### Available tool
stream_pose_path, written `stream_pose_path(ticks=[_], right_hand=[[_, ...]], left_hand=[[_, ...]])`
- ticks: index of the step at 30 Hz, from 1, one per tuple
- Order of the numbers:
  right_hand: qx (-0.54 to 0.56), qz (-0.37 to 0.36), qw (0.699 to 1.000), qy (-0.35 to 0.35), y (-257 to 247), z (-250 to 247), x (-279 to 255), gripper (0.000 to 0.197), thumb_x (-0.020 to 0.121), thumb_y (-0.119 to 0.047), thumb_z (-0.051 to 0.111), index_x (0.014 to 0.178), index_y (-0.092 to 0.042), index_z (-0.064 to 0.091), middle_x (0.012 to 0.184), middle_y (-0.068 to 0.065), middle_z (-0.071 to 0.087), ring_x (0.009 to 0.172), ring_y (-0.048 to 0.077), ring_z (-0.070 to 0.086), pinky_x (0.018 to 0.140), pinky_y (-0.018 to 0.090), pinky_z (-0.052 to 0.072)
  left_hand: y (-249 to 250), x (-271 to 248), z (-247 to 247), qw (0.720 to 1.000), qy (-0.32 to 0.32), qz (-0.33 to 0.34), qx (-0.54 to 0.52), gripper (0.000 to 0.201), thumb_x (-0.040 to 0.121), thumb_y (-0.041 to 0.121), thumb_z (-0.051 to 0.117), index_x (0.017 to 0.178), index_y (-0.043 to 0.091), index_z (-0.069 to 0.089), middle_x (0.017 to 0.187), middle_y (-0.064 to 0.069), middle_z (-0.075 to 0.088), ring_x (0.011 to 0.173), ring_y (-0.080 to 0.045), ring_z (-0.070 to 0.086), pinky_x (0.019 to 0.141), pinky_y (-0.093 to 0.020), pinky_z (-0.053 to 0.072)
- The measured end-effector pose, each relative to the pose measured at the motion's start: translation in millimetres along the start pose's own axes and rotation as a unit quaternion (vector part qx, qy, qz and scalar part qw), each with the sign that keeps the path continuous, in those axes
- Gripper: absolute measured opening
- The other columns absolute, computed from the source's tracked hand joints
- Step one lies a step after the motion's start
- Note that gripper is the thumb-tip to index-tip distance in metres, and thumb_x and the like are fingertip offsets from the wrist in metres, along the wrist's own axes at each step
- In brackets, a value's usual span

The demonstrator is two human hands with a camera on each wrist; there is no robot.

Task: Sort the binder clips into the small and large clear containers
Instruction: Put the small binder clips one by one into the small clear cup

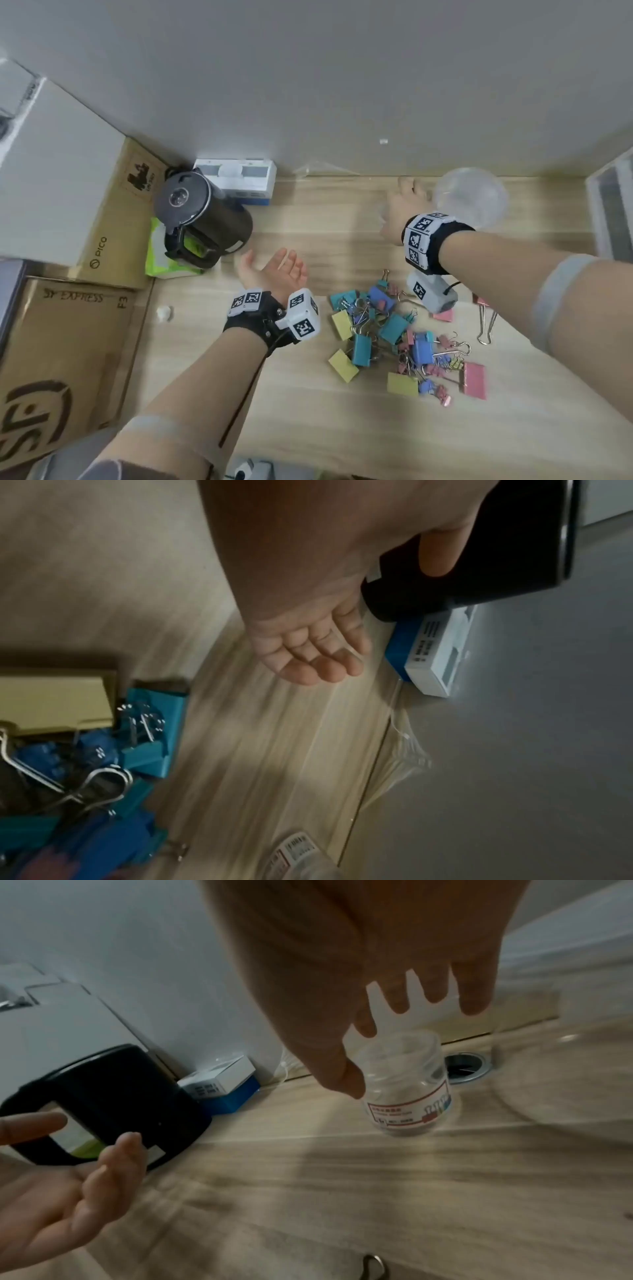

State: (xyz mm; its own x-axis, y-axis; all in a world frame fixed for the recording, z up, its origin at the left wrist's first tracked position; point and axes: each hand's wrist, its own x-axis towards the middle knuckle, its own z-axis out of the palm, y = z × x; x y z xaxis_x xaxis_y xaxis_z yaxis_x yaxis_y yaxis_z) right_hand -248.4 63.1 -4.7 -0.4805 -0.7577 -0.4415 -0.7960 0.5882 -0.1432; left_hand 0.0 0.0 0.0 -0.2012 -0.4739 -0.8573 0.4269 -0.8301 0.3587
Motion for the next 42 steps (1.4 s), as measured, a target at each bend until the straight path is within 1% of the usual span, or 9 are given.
stream_pose_path(ticks=[7,12,15,18,22,29,33,38,42], right_hand=[[0.013,-0.008,1.0,-0.01,-14.8,-1.8,0.8,0.04,0.083,-0.005,0.059,0.12,-0.009,0.045,0.124,0.016,0.044,0.112,0.038,0.048,0.069,0.042,0.041],[0.168,-0.018,0.985,-0.035,-30.7,-14.1,-17.9,0.06,0.084,-0.052,0.061,0.125,-0.01,0.051,0.115,0.013,0.061,0.096,0.033,0.063,0.081,0.041,0.054],[0.302,-0.028,0.941,-0.147,-49.2,-17.6,-34.8,0.065,0.083,-0.067,0.056,0.109,-0.008,0.061,0.085,0.01,0.072,0.066,0.026,0.074,0.071,0.042,0.062],[0.3,-0.063,0.939,-0.155,-56.7,-13.7,-46.1,0.06,0.083,-0.068,0.056,0.107,-0.013,0.059,0.08,0.007,0.073,0.059,0.021,0.071,0.061,0.032,0.059],[0.313,-0.101,0.932,-0.152,-45.9,-7.0,-54.4,0.049,0.079,-0.058,0.07,0.111,-0.024,0.055,0.095,0.004,0.07,0.078,0.024,0.07,0.075,0.038,0.057],[0.28,-0.206,0.93,-0.119,-30.1,-1.5,-70.9,0.069,0.06,-0.027,0.089,0.114,-0.026,0.046,0.114,0.002,0.056,0.092,0.022,0.063,0.081,0.041,0.056],[0.258,-0.207,0.938,-0.107,-22.6,1.8,-77.8,0.071,0.06,-0.025,0.092,0.113,-0.023,0.044,0.119,-0.004,0.055,0.106,0.017,0.057,0.088,0.03,0.048],[0.261,-0.212,0.935,-0.113,-30.0,8.3,-89.4,0.076,0.055,-0.029,0.094,0.112,-0.026,0.043,0.12,-0.006,0.06,0.113,0.012,0.058,0.098,0.035,0.05],[0.227,-0.21,0.939,-0.152,-31.6,14.7,-94.0,0.103,0.057,-0.025,0.094,0.137,-0.025,0.03,0.138,0.0,0.052,0.125,0.016,0.052,0.103,0.037,0.047]], left_hand=[[-6.5,11.7,-11.6,1.0,-0.004,0.0,0.025,0.061,0.09,0.054,0.044,0.116,0.002,0.062,0.104,-0.012,0.062,0.087,-0.026,0.058,0.081,-0.036,0.044],[-6.3,10.9,4.2,0.985,-0.027,-0.073,0.152,0.052,0.092,0.055,0.049,0.105,0.005,0.059,0.094,-0.015,0.06,0.078,-0.028,0.058,0.069,-0.034,0.05],[-14.7,2.4,22.1,0.943,-0.06,-0.147,0.291,0.077,0.093,0.072,0.041,0.127,0.005,0.058,0.108,-0.022,0.061,0.082,-0.035,0.063,0.061,-0.034,0.055],[-23.0,-5.1,40.3,0.918,-0.087,-0.164,0.35,0.081,0.094,0.078,0.028,0.127,0.013,0.063,0.09,-0.015,0.068,0.062,-0.025,0.059,0.049,-0.023,0.044],[-22.9,-12.1,48.3,0.915,-0.065,-0.159,0.365,0.069,0.1,0.068,0.031,0.103,0.007,0.062,0.065,-0.012,0.06,0.038,-0.016,0.048,0.032,-0.013,0.031],[-24.3,-27.1,40.8,0.919,-0.08,-0.135,0.362,0.051,0.107,0.044,0.034,0.101,0.003,0.063,0.064,-0.016,0.068,0.038,-0.023,0.06,0.028,-0.016,0.035],[-21.5,-26.4,24.8,0.921,-0.126,-0.141,0.341,0.05,0.098,0.049,0.042,0.11,0.005,0.061,0.07,-0.012,0.06,0.037,-0.017,0.047,0.03,-0.016,0.028],[-20.1,-30.7,8.2,0.908,-0.187,-0.155,0.341,0.052,0.097,0.055,0.041,0.092,0.008,0.063,0.063,-0.006,0.048,0.038,-0.013,0.037,0.035,-0.015,0.02],[-16.4,-33.9,-4.5,0.902,-0.197,-0.159,0.35,0.048,0.095,0.053,0.046,0.089,0.009,0.062,0.071,-0.009,0.055,0.039,-0.012,0.037,0.036,-0.016,0.021]])
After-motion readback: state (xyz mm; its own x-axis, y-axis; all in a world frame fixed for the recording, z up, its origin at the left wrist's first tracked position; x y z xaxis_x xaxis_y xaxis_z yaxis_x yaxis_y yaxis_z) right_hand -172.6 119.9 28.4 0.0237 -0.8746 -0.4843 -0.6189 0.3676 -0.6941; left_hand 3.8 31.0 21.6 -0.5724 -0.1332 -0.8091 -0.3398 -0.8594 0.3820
